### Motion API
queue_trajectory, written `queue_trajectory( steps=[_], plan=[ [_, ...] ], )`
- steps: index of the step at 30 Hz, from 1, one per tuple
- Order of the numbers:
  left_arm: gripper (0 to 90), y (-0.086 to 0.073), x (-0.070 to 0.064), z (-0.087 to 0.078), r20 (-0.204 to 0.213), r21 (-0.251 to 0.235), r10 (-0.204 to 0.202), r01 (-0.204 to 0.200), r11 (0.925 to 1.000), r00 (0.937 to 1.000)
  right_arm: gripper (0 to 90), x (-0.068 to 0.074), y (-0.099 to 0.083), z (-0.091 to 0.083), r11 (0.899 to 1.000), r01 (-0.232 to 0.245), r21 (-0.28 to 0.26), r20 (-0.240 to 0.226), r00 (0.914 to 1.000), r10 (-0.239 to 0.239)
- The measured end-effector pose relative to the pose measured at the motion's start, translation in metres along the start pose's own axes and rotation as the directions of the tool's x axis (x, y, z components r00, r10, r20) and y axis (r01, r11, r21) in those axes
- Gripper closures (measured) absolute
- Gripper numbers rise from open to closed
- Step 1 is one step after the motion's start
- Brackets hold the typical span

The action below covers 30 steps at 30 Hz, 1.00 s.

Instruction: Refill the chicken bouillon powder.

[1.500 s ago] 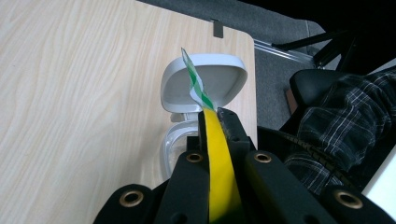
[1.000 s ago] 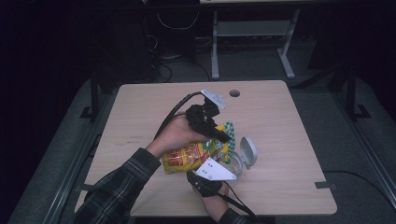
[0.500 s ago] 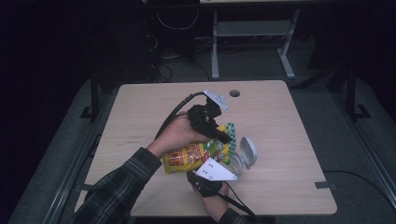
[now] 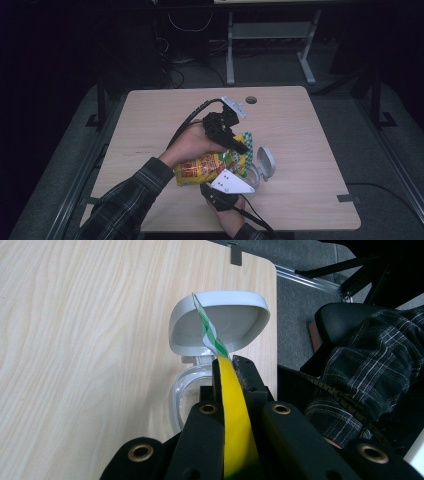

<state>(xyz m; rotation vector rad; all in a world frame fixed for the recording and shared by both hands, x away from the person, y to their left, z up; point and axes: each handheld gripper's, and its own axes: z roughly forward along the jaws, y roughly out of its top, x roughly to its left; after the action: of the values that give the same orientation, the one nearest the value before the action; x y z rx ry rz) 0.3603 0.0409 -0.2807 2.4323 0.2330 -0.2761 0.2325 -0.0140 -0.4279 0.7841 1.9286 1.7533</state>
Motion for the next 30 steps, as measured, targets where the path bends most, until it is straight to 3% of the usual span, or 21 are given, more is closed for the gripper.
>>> queue_trajectory(
  steps=[3,7,17,22,26,30],
  plan=[
    [89.9,0.001,-0.001,0.001,0.002,-0.003,-0.017,0.017,0.9999,0.9999,90.0,0.0,0.0,0.0,1.0,-0.003,-0.002,-0.003,1.0,0.003],
    [89.9,0.002,0.0,0.002,-0.002,0.016,-0.005,0.005,0.9999,1.0,90.0,0.0,0.0,-0.001,1.0,-0.008,-0.005,-0.008,0.9999,0.008],
    [89.9,0.003,0.001,0.005,-0.013,0.03,-0.02,0.021,0.9993,0.9997,90.0,0.0,0.0,-0.001,1.0,-0.008,-0.009,-0.011,0.9999,0.008],
    [89.9,0.004,0.001,0.006,-0.017,0.032,-0.031,0.031,0.999,0.9994,90.0,0.0,0.0,-0.001,1.0,-0.005,-0.01,-0.012,0.9999,0.005],
    [89.9,0.005,0.002,0.01,-0.028,0.046,-0.06,0.062,0.997,0.9978,90.0,0.0,0.001,-0.001,1.0,0.0,-0.011,-0.014,0.9999,0.0],
    [90.0,0.006,0.002,0.011,-0.025,0.044,-0.057,0.058,0.9973,0.9981,90.0,0.0,0.001,-0.002,1.0,0.001,-0.011,-0.013,0.9999,-0.001]
  ],
)
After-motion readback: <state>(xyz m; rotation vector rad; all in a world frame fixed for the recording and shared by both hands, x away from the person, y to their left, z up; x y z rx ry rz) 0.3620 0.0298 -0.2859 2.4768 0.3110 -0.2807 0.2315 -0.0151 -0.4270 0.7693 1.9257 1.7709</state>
